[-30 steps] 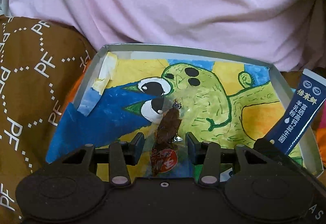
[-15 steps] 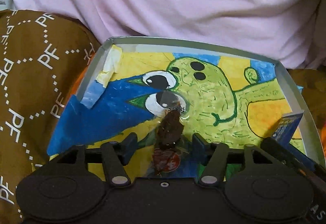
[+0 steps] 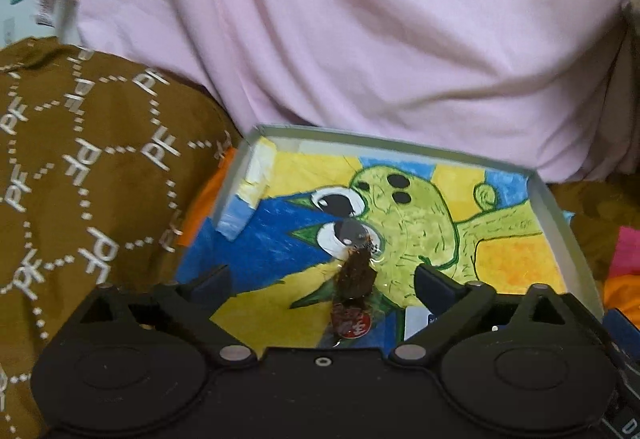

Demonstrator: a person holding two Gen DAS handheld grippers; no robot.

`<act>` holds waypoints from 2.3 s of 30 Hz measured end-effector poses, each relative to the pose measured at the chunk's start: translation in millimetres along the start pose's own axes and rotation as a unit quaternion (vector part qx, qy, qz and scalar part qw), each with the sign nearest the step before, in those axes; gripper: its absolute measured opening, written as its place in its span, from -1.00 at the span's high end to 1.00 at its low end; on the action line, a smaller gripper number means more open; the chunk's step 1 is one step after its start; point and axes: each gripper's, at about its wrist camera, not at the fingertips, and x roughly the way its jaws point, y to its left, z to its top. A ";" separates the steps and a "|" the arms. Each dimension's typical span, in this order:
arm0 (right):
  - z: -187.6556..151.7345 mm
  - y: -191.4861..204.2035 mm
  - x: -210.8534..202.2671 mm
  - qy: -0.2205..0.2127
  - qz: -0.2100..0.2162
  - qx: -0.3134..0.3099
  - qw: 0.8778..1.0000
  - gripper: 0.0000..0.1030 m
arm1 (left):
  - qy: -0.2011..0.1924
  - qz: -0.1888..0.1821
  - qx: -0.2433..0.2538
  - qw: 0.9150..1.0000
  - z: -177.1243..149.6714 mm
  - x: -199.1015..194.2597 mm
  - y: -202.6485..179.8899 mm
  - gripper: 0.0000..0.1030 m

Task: Organize snacks
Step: 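Carry both snacks over the grey tray and open both grippers to drop them, then withdraw both tools from the tray back toward the snack pile, then grasp the orange-white pastry bar with left gripper while right grasps the yellow stick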

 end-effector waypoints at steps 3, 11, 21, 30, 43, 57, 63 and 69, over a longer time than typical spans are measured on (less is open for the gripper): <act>-2.7 5.1 -20.4 -0.034 -0.003 -0.016 0.999 -1.00 | -0.018 0.000 -0.005 1.000 -5.0 -20.3 7.9 -0.98; -15.8 25.5 -66.1 -0.067 -0.009 -0.034 0.997 -1.00 | -0.041 -0.001 -0.019 0.999 -26.8 -71.0 30.0 -0.98; -42.4 59.8 -133.0 -0.074 -0.030 -0.097 0.992 -1.00 | -0.078 0.008 0.001 0.997 -56.6 -132.3 54.8 -0.99; -66.9 83.3 -183.7 -0.045 -0.016 -0.092 0.995 -1.00 | -0.078 0.002 0.032 0.996 -92.4 -171.1 83.3 -0.99; -97.9 92.7 -215.6 0.050 0.005 -0.047 0.998 -1.00 | -0.046 -0.013 0.050 0.998 -144.4 -192.8 122.3 -0.99; -120.8 88.2 -192.0 0.174 0.018 0.003 0.985 -1.00 | 0.017 -0.025 0.106 0.994 -175.5 -171.8 133.7 -0.99; -126.4 84.4 -172.9 0.203 0.023 0.019 0.979 -1.00 | 0.033 -0.035 0.129 0.990 -170.5 -152.8 133.2 -0.98; -129.2 73.5 -154.0 0.219 0.037 0.054 0.973 -1.00 | 0.043 -0.051 0.141 0.988 -162.9 -131.9 134.2 -0.98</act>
